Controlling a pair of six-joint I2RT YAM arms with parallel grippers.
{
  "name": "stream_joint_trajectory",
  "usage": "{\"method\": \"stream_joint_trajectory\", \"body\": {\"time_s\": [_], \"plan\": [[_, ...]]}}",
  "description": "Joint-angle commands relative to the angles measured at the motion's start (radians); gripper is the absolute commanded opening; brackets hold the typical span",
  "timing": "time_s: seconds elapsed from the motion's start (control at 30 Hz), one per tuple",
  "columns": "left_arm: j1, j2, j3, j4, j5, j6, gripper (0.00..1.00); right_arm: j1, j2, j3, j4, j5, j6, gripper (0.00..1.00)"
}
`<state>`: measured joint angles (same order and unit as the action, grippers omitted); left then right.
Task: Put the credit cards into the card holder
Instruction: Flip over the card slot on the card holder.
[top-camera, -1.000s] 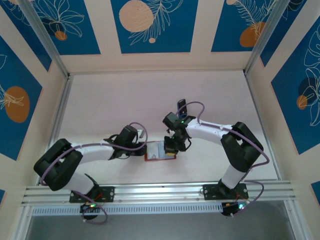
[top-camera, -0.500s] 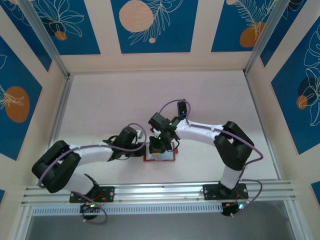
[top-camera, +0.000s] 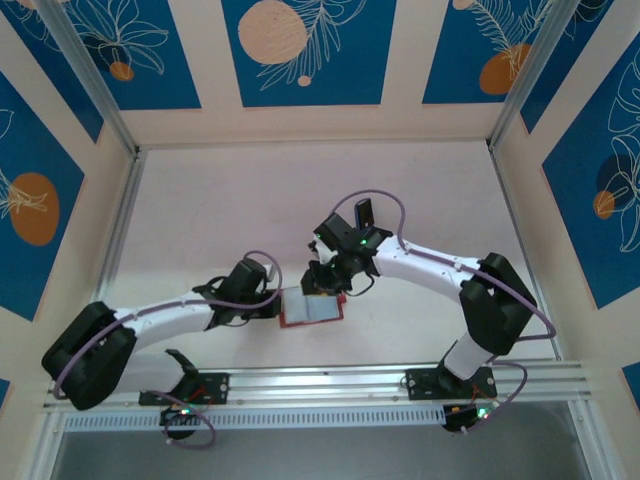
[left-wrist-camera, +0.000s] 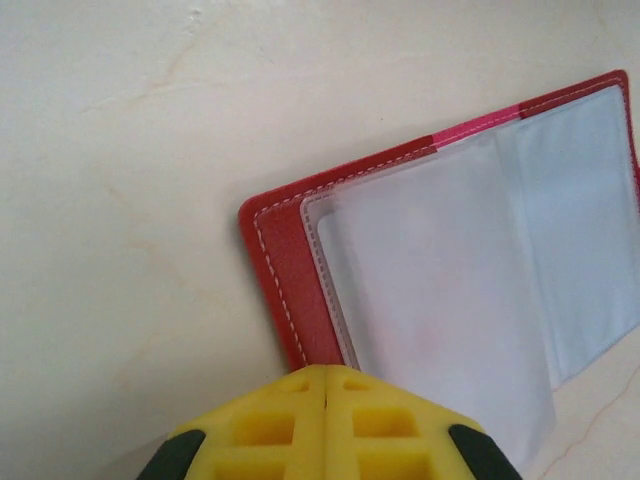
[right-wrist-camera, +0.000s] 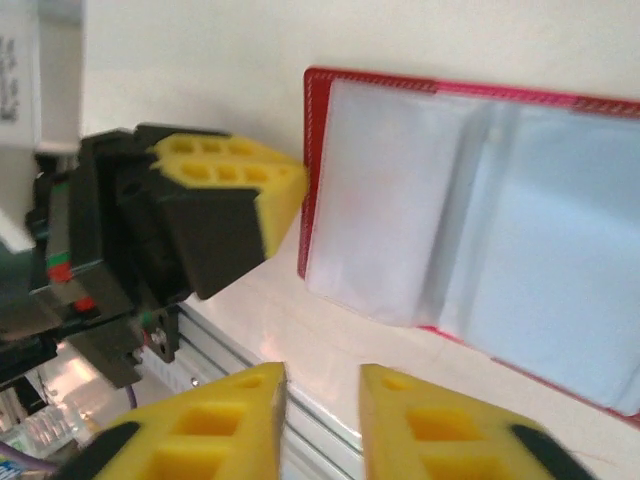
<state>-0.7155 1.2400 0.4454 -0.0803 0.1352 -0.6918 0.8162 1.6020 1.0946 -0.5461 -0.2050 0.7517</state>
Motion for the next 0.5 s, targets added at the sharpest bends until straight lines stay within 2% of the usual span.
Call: {"method": "stream_joint_trajectory", "body": {"time_s": [0.0, 0.13, 0.47], "plan": [[0.001, -0.081, 0.0, -0.119, -0.053, -0.008, 0.05, -0.003, 0.063, 0.023, -0.059, 0.019, -0.03, 0.13], [0.004, -0.15, 0.015, -0.195, -0.076, 0.003, 0.06, 0.022, 0.175, 0.092, -0.061, 0.03, -0.04, 0.0], [0.005, -0.07, 0.091, -0.18, -0.01, 0.044, 0.06, 0.087, 0.378, 0.173, -0.054, 0.061, -0.019, 0.0]]}}
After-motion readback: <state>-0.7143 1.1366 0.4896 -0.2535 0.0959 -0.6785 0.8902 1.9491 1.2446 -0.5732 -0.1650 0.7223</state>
